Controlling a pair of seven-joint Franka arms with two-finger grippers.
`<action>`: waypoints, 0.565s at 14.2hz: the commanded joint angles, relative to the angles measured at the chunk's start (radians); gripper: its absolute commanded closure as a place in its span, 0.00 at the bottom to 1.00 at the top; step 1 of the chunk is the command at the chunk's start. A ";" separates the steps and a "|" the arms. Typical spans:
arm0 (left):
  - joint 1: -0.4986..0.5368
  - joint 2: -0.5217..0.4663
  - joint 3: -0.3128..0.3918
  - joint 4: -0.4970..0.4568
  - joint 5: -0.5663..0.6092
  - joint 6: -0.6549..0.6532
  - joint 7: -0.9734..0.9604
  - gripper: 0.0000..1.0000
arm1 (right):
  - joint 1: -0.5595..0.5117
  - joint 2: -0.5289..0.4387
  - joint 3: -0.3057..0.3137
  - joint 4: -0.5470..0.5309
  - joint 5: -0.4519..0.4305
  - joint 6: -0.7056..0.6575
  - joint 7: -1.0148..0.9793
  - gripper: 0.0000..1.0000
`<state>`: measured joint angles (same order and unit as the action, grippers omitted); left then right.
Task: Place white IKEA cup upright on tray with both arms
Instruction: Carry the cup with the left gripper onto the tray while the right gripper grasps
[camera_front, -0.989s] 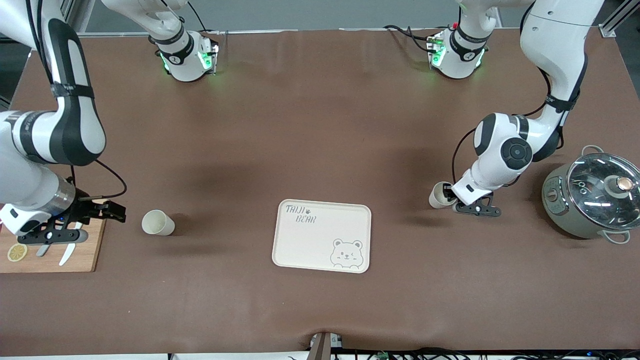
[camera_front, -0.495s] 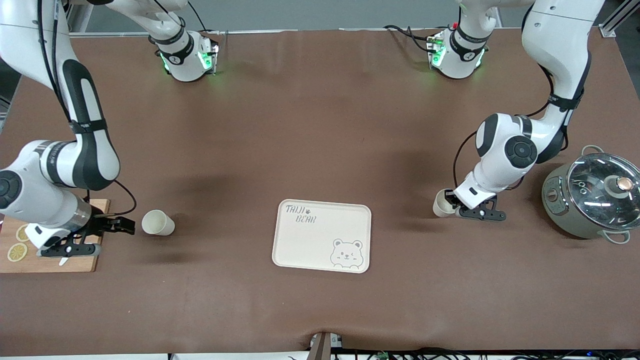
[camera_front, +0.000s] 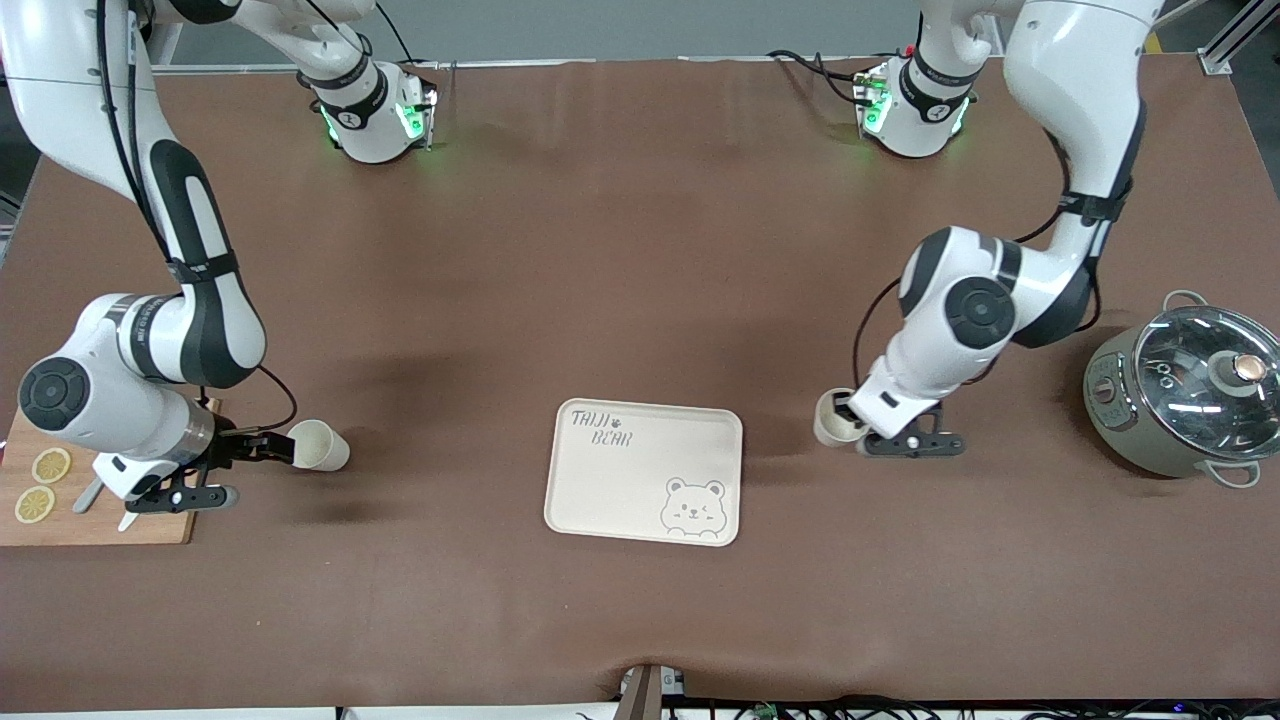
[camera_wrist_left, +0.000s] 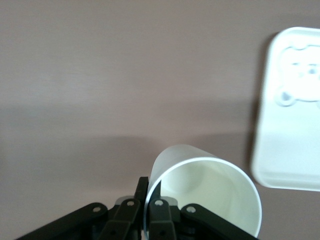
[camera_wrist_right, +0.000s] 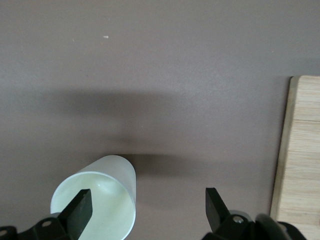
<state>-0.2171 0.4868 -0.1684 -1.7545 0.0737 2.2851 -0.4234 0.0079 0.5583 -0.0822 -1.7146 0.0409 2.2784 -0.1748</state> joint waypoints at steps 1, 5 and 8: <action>-0.062 0.110 0.003 0.145 0.015 -0.047 -0.095 1.00 | 0.001 -0.023 0.001 -0.085 0.017 0.073 -0.041 0.00; -0.137 0.214 0.006 0.278 0.021 -0.049 -0.181 1.00 | 0.003 -0.021 0.001 -0.117 0.017 0.102 -0.043 0.00; -0.174 0.274 0.013 0.338 0.020 -0.049 -0.205 1.00 | 0.003 -0.017 0.001 -0.125 0.017 0.125 -0.043 0.00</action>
<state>-0.3657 0.7055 -0.1664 -1.4985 0.0737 2.2668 -0.5991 0.0084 0.5581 -0.0818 -1.8124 0.0409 2.3824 -0.1992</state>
